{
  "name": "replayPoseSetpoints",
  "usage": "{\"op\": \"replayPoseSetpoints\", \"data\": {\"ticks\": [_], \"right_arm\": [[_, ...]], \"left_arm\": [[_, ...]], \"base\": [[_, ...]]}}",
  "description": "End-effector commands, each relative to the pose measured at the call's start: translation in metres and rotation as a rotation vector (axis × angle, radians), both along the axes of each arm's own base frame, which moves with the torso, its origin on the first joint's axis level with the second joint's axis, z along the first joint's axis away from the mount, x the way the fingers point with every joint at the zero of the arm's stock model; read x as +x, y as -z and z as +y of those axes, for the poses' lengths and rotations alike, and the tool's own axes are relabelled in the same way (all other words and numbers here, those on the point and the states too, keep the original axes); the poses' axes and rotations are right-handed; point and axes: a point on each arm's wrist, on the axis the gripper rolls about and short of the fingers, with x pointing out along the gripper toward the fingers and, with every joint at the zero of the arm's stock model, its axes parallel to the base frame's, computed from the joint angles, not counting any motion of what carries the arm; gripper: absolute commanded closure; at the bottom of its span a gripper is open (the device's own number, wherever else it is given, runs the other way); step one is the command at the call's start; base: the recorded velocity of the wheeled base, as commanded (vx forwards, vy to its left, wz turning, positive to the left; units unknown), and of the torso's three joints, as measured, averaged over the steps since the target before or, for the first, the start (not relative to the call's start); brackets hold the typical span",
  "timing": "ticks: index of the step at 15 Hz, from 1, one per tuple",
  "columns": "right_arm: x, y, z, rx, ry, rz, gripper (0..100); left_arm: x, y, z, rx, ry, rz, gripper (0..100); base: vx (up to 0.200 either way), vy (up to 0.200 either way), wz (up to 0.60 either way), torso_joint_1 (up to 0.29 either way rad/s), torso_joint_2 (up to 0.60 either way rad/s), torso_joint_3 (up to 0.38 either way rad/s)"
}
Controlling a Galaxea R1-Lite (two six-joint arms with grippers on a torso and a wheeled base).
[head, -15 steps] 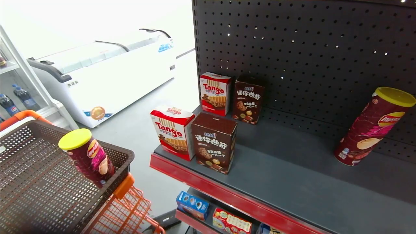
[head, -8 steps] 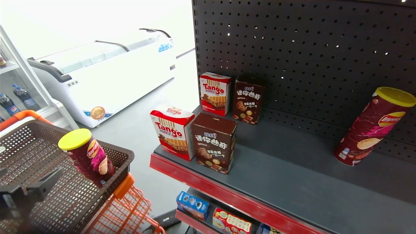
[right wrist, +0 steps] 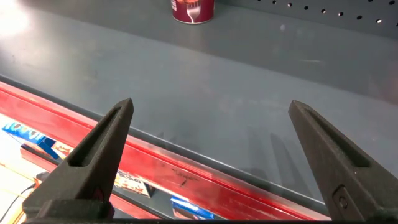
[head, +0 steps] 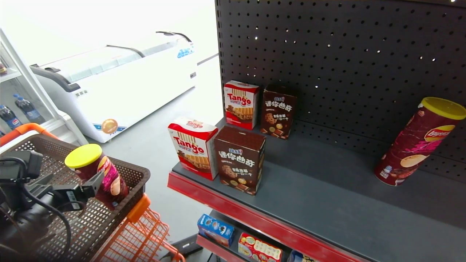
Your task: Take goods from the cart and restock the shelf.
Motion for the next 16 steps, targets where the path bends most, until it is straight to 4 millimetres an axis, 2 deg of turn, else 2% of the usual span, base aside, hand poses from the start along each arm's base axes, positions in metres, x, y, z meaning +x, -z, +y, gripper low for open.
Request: {"op": "replayPoseSetpoints", "data": {"ticks": [1, 4, 7, 10, 13, 15, 16], "right_arm": [[0.0, 0.0, 0.0, 0.0, -0.001, 0.001, 0], [0.0, 0.0, 0.0, 0.001, -0.001, 0.001, 0], [0.0, 0.0, 0.0, 0.0, -0.001, 0.001, 0], [0.0, 0.0, 0.0, 0.0, -0.001, 0.001, 0], [0.0, 0.0, 0.0, 0.0, -0.001, 0.001, 0], [0.0, 0.0, 0.0, 0.0, -0.001, 0.001, 0], [0.0, 0.0, 0.0, 0.0, -0.001, 0.001, 0]], "left_arm": [[0.031, 0.029, 0.015, -0.016, -0.043, 0.077, 0], [0.055, 0.041, 0.02, -0.015, -0.04, 0.063, 0], [0.072, 0.041, 0.018, -0.012, -0.019, 0.042, 0], [0.08, 0.047, 0.011, -0.014, 0.012, 0.038, 0], [0.091, 0.06, 0.007, -0.017, 0.031, 0.049, 0], [0.098, 0.061, 0.007, -0.017, 0.036, 0.026, 0], [0.099, 0.06, 0.007, -0.008, 0.037, 0.023, 100]], "base": [[0.0, 0.0, 0.0, 0.0, 0.0, 0.0], [0.0, 0.0, 0.0, 0.0, 0.0, 0.0], [0.0, 0.0, 0.0, 0.0, 0.0, 0.0], [0.0, 0.0, 0.0, 0.0, 0.0, 0.0], [0.0, 0.0, 0.0, 0.0, 0.0, 0.0], [0.0, 0.0, 0.0, 0.0, 0.0, 0.0], [0.0, 0.0, 0.0, 0.0, 0.0, 0.0]]}}
